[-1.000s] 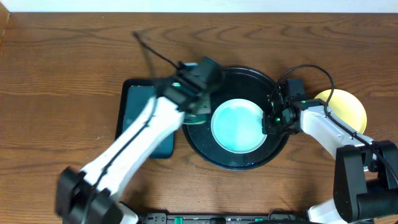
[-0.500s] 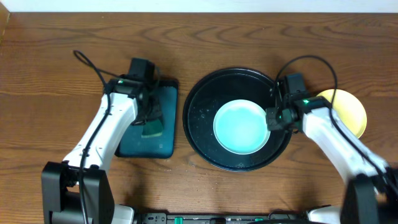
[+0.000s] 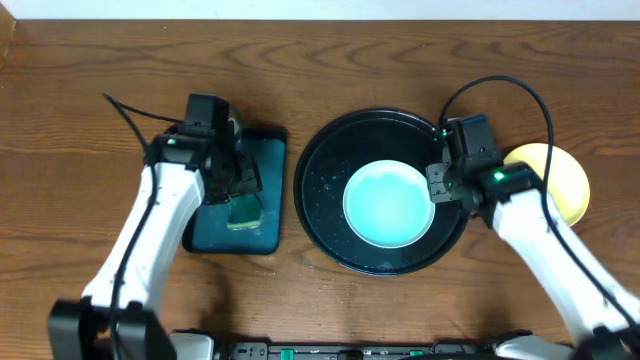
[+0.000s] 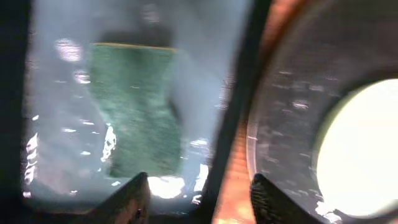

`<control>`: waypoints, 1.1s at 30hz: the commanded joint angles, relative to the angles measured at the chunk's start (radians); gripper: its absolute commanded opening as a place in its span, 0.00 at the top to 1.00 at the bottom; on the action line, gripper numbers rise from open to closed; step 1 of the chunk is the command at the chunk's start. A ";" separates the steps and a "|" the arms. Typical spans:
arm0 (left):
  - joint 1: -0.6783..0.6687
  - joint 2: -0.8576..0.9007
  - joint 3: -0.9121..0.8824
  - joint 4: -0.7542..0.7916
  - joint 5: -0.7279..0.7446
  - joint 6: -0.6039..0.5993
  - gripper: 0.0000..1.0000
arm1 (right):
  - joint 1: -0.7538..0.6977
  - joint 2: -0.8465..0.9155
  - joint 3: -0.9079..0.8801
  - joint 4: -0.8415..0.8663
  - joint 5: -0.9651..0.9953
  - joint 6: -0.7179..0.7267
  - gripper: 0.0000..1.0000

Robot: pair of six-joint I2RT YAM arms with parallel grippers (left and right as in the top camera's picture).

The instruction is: Clean dirty plates on tray and stack at the side

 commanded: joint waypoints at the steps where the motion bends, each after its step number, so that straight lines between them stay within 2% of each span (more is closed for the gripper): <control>1: 0.004 -0.070 0.017 -0.004 0.167 0.042 0.42 | -0.078 0.136 -0.022 0.017 -0.233 -0.024 0.73; 5: 0.004 -0.102 0.017 -0.005 0.186 0.041 0.31 | -0.119 0.260 -0.022 0.051 -0.345 -0.043 0.72; 8: 0.004 -0.101 0.017 -0.004 0.186 0.041 0.25 | -0.130 0.324 -0.022 0.071 -0.384 -0.043 0.76; 9: 0.004 -0.101 0.017 -0.004 0.186 0.041 0.22 | -0.130 0.341 -0.022 0.077 -0.393 -0.043 0.81; 11: 0.004 -0.101 0.017 -0.004 0.186 0.041 0.21 | -0.130 0.362 -0.022 0.084 -0.392 -0.043 0.98; 17: 0.004 -0.101 0.017 -0.004 0.186 0.041 0.21 | -0.130 0.320 -0.012 0.079 -0.364 -0.032 0.99; 24: 0.004 -0.101 0.017 -0.004 0.185 0.041 0.20 | -0.059 0.081 -0.002 0.060 -0.104 -0.032 0.99; 33: 0.004 -0.101 0.017 -0.004 0.185 0.041 0.20 | 0.191 -0.166 -0.002 0.051 0.430 -0.077 0.99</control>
